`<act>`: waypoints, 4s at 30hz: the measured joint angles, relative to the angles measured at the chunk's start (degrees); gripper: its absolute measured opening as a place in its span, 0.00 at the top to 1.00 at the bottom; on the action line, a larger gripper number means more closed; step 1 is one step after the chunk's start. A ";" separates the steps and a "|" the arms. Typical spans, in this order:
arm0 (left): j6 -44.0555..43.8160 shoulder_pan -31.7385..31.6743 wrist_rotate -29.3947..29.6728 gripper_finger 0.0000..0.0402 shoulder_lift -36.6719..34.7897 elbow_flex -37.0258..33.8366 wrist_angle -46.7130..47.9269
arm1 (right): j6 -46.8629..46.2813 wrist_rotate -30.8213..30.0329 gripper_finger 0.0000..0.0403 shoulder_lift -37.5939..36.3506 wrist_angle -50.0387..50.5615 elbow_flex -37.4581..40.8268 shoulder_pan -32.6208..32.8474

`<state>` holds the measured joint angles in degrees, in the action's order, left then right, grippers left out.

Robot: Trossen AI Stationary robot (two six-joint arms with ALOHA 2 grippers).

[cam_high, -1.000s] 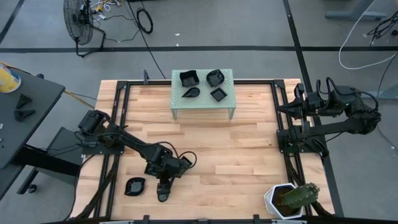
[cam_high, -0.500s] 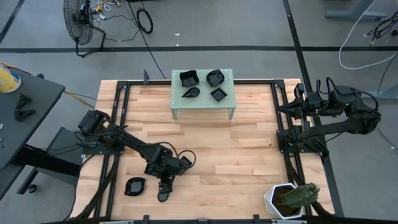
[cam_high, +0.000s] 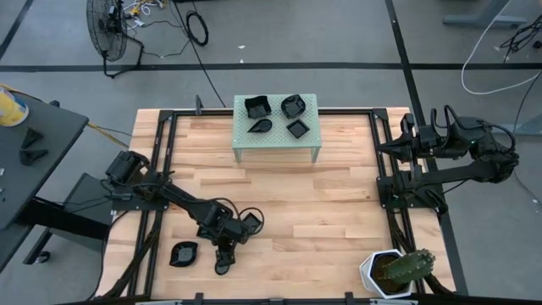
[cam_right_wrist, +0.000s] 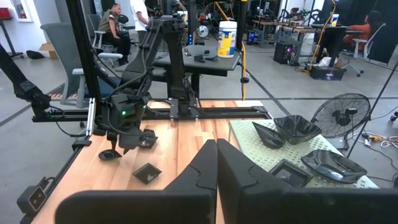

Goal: Pick & Place Mini shaped plates
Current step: Stack the drop shaped plate on top of the drop shaped plate on the shelf

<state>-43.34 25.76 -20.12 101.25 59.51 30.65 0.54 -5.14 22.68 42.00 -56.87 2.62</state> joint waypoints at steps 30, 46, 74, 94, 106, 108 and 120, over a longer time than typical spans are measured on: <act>-3.68 1.88 2.60 0.60 0.69 -0.02 -0.16 | 0.00 0.01 0.99 0.00 0.00 0.01 0.01; -5.98 1.68 -4.01 0.70 4.13 -0.04 -4.37 | 0.00 0.00 0.99 0.02 0.00 0.01 0.02; -5.54 0.73 -5.56 0.99 4.15 -0.04 -4.26 | 0.00 -0.01 0.99 0.02 0.00 0.01 0.02; -9.38 -6.39 9.12 1.00 -7.12 5.38 7.57 | 0.00 0.01 0.99 0.02 0.00 0.00 0.01; -17.75 -17.36 26.46 0.99 -16.04 5.40 6.78 | 0.00 0.01 0.99 0.02 0.00 0.00 0.00; -21.05 -19.14 29.51 0.99 -16.75 5.38 6.54 | 0.00 0.00 0.99 0.02 0.01 0.01 0.02; -42.28 -27.48 40.79 0.99 -17.29 5.38 -3.62 | 0.00 0.00 0.99 0.02 0.00 0.00 0.00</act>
<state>-85.62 -1.72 20.68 83.96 64.88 27.04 0.54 -5.14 22.70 42.00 -56.87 2.61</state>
